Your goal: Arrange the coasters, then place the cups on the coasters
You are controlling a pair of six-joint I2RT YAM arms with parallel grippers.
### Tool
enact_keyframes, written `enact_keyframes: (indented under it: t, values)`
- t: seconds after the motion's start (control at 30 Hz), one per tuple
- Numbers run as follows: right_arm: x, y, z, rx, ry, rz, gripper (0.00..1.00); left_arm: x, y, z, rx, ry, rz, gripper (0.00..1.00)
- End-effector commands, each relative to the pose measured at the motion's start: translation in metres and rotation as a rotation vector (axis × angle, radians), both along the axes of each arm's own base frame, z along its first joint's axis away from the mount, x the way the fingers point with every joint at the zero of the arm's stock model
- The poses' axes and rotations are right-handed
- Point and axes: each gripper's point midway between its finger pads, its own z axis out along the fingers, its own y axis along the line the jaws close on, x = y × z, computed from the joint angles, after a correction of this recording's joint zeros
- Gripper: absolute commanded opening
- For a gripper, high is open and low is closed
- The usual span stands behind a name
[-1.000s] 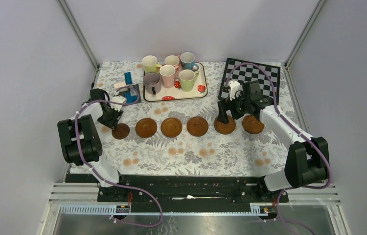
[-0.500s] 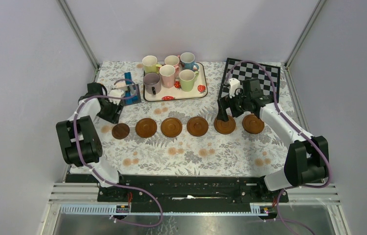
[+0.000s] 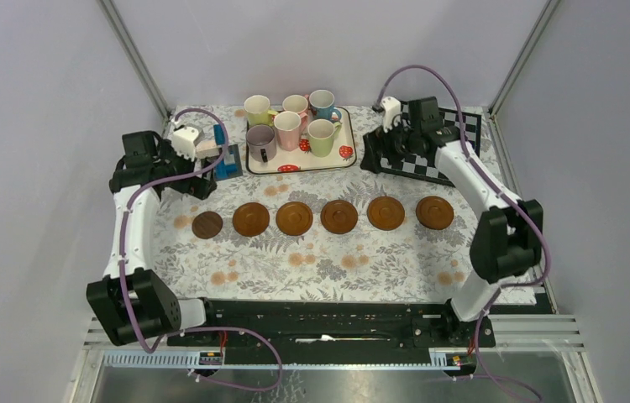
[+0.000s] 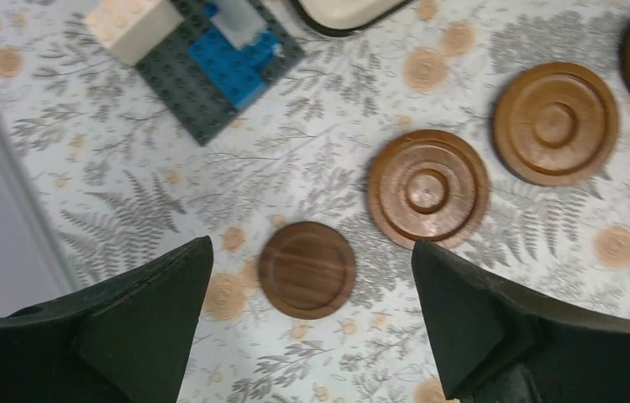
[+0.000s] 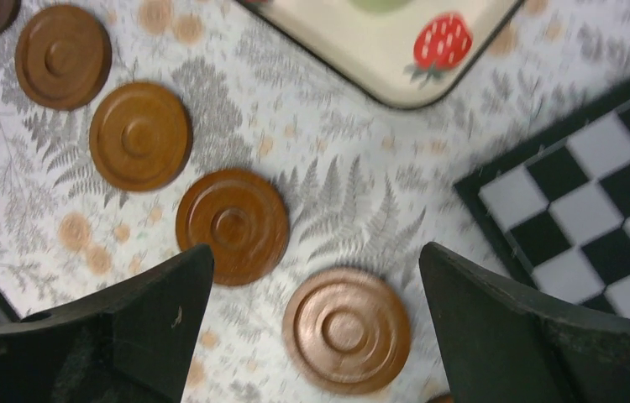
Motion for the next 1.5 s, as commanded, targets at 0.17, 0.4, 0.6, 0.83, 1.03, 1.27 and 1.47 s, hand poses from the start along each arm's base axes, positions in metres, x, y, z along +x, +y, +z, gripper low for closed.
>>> enact_keyframes:
  t: [0.17,0.4,0.6,0.83,1.03,1.27,1.47]
  values:
    - [0.069,0.042,0.01,-0.058,-0.283,0.437,1.0,-0.033,-0.064,-0.002,-0.165,0.016,-0.204,0.99]
    - [0.125,0.058,-0.008,-0.138,-0.479,0.617,1.0,-0.029,-0.075,-0.008,-0.23,0.028,-0.208,0.99]
    - [0.165,0.066,-0.024,-0.154,-0.488,0.605,0.99,0.004,-0.074,-0.02,-0.256,-0.019,-0.062,0.99]
    - [0.185,0.078,-0.051,-0.235,-0.587,0.7,0.97,0.028,-0.084,-0.03,-0.232,0.011,-0.006,0.99]
    - [0.199,0.085,-0.065,-0.277,-0.666,0.738,0.97,0.037,-0.082,-0.037,-0.244,0.032,0.026,0.99]
    - [0.201,0.096,-0.085,-0.325,-0.699,0.79,0.96,0.038,-0.082,-0.04,-0.243,0.039,0.031,0.99]
    - [0.196,0.102,-0.086,-0.329,-0.707,0.82,0.94,0.038,-0.08,-0.05,-0.237,0.06,0.039,0.99]
